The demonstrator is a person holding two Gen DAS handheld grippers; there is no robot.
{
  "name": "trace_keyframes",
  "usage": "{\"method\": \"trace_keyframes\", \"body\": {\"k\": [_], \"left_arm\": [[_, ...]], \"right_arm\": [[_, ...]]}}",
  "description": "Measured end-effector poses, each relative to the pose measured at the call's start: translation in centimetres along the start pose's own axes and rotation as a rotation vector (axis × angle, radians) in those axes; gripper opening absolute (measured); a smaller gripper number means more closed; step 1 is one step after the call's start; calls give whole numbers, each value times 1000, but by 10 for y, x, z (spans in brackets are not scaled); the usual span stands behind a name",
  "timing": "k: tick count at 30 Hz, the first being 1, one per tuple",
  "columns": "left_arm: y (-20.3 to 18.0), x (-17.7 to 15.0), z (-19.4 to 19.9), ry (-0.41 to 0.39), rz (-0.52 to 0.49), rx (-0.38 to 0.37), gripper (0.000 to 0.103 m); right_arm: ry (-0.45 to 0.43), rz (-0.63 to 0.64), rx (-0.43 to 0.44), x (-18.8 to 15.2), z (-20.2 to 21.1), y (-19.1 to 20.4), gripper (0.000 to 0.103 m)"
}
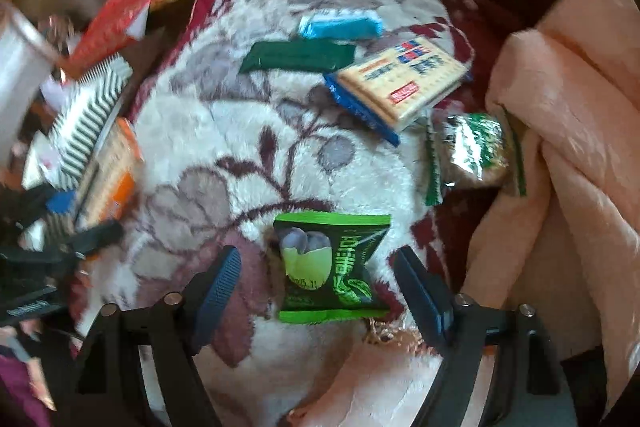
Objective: Organize snacks
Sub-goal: 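Grasp the cracker pack with the left gripper while the right grasps the green packet, then carry the cracker pack and green packet over the white tray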
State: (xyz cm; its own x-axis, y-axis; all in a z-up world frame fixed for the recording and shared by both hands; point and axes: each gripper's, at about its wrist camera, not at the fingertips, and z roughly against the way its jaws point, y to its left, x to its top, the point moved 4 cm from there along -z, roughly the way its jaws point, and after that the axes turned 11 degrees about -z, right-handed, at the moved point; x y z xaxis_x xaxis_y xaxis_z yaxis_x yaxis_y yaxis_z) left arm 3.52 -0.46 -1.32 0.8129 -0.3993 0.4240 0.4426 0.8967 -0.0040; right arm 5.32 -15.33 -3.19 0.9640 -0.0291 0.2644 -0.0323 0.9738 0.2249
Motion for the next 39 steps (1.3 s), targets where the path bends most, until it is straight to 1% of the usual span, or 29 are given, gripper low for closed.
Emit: {"method": "trace_keyframes", "body": {"k": [1, 2, 4, 7, 11, 17, 23, 39], "left_arm": [[0, -1, 1, -1, 2, 4, 55], [0, -1, 2, -2, 4, 10, 55], [0, -2, 5, -4, 5, 15, 55], [0, -4, 8, -9, 9, 23, 55], [5, -6, 12, -13, 46, 31, 55], [13, -7, 24, -30, 74, 64, 55], [31, -11, 40, -50, 124, 99, 55], [89, -35, 82, -88, 256, 189, 55]], "right_arm": [[8, 11, -21, 0, -5, 0, 44], [12, 19, -40, -1, -9, -1, 44], [3, 8, -34, -2, -8, -3, 44], [-5, 6, -4, -4, -1, -1, 44], [-7, -2, 37, -7, 6, 5, 44], [-28, 24, 77, -3, 16, 34, 44], [-56, 60, 110, 6, 26, 63, 44], [-53, 186, 165, 16, 29, 137, 44]]}}
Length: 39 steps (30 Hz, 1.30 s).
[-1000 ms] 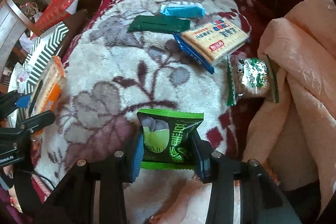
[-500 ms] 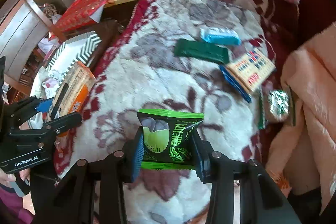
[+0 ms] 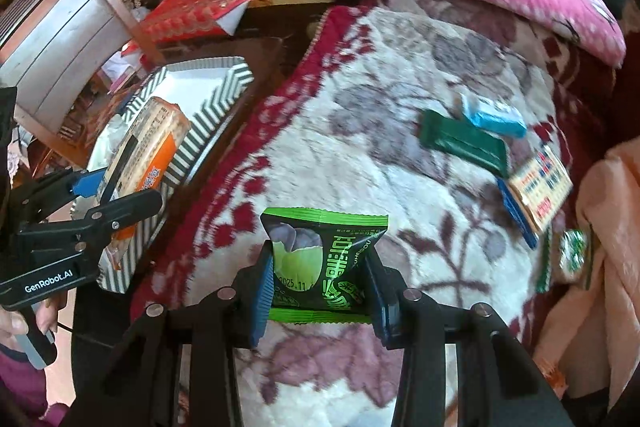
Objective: Organize snacks
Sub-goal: 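Carry the cracker pack and green packet over the white tray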
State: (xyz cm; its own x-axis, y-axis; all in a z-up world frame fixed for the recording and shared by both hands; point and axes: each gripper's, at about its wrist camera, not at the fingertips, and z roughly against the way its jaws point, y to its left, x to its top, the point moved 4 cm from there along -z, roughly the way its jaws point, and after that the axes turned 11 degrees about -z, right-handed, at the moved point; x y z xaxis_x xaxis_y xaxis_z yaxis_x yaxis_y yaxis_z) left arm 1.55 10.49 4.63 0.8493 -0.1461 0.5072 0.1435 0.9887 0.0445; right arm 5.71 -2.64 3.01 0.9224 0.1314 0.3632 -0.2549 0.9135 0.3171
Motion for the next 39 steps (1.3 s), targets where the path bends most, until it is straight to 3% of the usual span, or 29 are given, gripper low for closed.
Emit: {"method": "trace_keyframes", "body": {"k": [15, 39], "left_arm": [[76, -21, 26, -9, 128, 101, 55], [150, -61, 34, 10, 289, 172, 55]], "right_arm": [[20, 133, 71, 21, -21, 81, 44], [70, 255, 114, 35, -57, 159, 44]]}}
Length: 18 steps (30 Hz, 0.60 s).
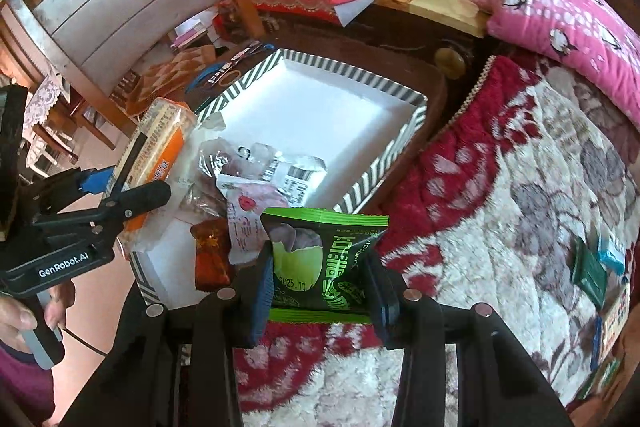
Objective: Organize snacks
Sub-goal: 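Carry the cracker pack and green packet over the white tray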
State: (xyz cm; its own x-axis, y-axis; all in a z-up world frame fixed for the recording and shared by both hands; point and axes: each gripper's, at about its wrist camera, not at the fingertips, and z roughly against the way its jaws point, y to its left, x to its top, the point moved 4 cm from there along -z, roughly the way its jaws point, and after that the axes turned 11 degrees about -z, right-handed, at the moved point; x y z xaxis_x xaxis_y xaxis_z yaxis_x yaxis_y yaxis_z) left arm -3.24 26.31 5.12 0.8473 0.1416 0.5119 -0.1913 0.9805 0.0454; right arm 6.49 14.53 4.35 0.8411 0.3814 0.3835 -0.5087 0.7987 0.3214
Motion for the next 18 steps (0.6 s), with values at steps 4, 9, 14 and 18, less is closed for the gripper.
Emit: {"method": "trace_keyframes", "body": {"k": [4, 9, 14, 18], "left_arm": [[4, -1, -5, 5, 8, 2, 55], [8, -2, -13, 15, 17, 2, 55], [11, -2, -21, 29, 25, 5, 55], [13, -2, -25, 30, 26, 8, 55]], "right_arm": [[12, 12, -2, 5, -9, 8, 44], [24, 28, -1, 13, -22, 18, 44], [34, 34, -1, 23, -34, 23, 44], [42, 35, 0, 31, -43, 24, 44]]}}
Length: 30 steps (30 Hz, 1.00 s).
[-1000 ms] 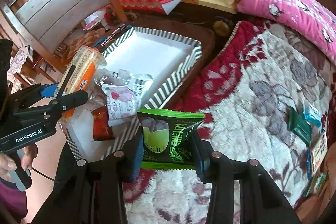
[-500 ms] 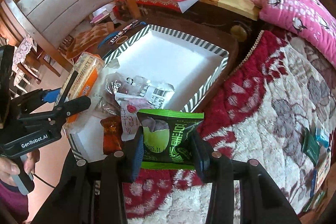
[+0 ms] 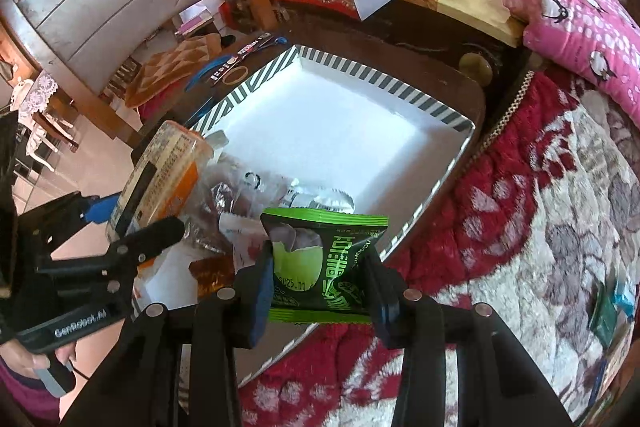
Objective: Organize snacks
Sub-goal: 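Carry the cracker pack and green packet over the white tray, then release the cracker pack with the left gripper while the right drops the green packet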
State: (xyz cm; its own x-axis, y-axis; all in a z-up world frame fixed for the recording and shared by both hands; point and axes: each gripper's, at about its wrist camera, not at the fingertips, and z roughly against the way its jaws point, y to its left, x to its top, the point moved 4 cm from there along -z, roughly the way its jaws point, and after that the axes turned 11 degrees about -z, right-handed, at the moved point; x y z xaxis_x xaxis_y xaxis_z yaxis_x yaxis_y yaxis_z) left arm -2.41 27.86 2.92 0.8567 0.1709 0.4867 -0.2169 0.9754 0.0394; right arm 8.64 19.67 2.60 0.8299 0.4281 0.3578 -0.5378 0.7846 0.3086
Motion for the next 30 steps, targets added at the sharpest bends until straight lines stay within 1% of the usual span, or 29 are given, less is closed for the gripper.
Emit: {"method": "trace_keyframes", "body": {"k": [9, 18, 23, 26, 29, 30], "left_arm": [[-1, 7, -6, -4, -7, 3, 55], [-2, 11, -12, 8, -3, -4, 55], [0, 10, -15, 11, 2, -4, 55], [0, 10, -15, 11, -3, 4, 55], [-1, 10, -16, 9, 0, 11, 55], [-2, 10, -16, 10, 2, 12, 55]], "right_arm": [[25, 3, -17, 18, -24, -3, 44], [46, -8, -37, 34, -49, -8, 44], [32, -35, -37, 40, -56, -12, 44], [27, -45, -29, 42, -56, -13, 46], [19, -75, 1, 42, -53, -16, 51], [20, -82, 5, 41, -51, -17, 55]]}}
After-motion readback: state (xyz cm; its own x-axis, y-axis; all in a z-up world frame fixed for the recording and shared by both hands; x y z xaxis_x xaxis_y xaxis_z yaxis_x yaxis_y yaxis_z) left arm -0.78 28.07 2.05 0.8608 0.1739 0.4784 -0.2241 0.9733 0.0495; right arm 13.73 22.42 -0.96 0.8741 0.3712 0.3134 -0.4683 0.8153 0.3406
